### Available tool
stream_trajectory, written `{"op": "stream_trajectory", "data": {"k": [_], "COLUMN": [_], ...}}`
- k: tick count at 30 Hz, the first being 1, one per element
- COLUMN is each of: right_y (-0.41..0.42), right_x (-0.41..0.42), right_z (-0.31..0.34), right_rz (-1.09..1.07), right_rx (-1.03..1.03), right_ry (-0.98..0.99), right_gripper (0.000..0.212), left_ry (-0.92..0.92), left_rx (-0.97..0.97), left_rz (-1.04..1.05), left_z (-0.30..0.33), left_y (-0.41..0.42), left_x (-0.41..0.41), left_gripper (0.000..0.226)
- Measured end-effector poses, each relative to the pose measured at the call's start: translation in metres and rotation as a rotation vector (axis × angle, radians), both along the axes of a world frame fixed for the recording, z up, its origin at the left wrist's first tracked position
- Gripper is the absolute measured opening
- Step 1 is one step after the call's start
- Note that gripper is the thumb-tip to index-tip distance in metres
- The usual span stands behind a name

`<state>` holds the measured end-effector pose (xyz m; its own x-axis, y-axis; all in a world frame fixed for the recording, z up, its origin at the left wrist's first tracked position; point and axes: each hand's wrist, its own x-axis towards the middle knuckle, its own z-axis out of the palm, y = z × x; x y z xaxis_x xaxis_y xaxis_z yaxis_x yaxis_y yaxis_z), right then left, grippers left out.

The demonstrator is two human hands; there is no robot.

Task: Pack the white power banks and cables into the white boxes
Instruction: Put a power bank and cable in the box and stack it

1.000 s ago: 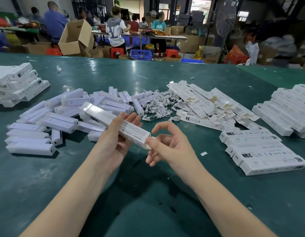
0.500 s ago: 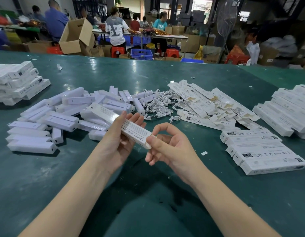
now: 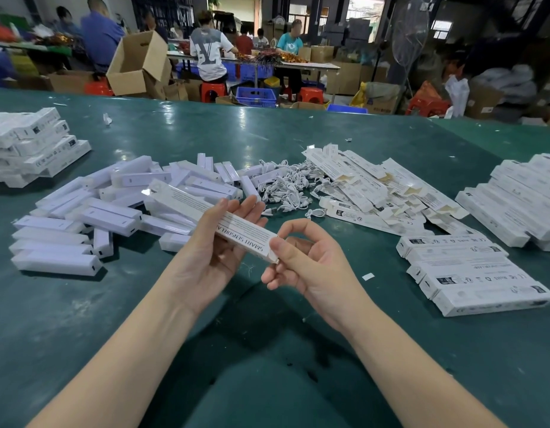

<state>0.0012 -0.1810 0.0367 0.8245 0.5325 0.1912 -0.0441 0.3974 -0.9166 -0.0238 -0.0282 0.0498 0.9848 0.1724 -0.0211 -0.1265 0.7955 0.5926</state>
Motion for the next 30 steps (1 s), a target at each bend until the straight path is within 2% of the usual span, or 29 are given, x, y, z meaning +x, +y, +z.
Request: {"op": "stream_trajectory", "data": {"k": [6,9,11,15,18,19,21,22,24,26,27,30], "right_y": [-0.001,-0.003,-0.005,-0.003,-0.001,-0.001,-0.002,-0.002,-0.002,-0.001,0.001,0.001], "right_x": [0.001,0.000,-0.001,0.000,0.003,0.004,0.004,0.004,0.001,-0.002,-0.003,0.000], "right_z": [0.000,0.001,0.001,-0.002,-0.007,-0.008,-0.009,-0.011,-0.014,-0.015,-0.016,-0.019], "right_rz": [-0.019,-0.046,-0.039,-0.008,-0.100,-0.103,-0.010,0.038,-0.002,-0.150,-0.181,-0.147], "right_rx": [0.008,-0.015,-0.036,-0.129,-0.261,-0.288,-0.323,-0.350,-0.500,-0.784,-0.861,-0.830], "right_ry": [-0.027,-0.084,-0.101,-0.136,-0.223,-0.227,-0.204,-0.202,-0.325,-0.548,-0.614,-0.610], "right_gripper": [0.026,0.019,0.021,0.055,0.059,0.067,0.091,0.095,0.079,0.084,0.091,0.089], "left_ry": [-0.060,-0.060,-0.061,-0.068,-0.017,0.001,0.024,0.038,0.083,0.134,0.157,0.177], "left_rx": [0.008,0.025,0.047,0.041,0.024,0.021,0.019,0.026,0.095,0.224,0.276,0.451], "left_rz": [-0.074,-0.081,-0.080,-0.145,-0.198,-0.206,-0.242,-0.263,-0.294,-0.310,-0.301,-0.185], "left_z": [0.001,0.002,0.003,0.003,0.002,0.001,0.000,0.000,0.000,0.002,0.003,0.005], "left_y": [0.002,0.001,0.000,-0.005,-0.008,-0.008,-0.007,-0.008,-0.012,-0.019,-0.022,-0.023], "left_x": [-0.001,-0.002,-0.003,-0.006,-0.008,-0.009,-0.011,-0.012,-0.013,-0.013,-0.013,-0.010], "left_gripper": [0.021,0.021,0.019,0.026,0.032,0.033,0.037,0.040,0.039,0.029,0.024,0.022]}}
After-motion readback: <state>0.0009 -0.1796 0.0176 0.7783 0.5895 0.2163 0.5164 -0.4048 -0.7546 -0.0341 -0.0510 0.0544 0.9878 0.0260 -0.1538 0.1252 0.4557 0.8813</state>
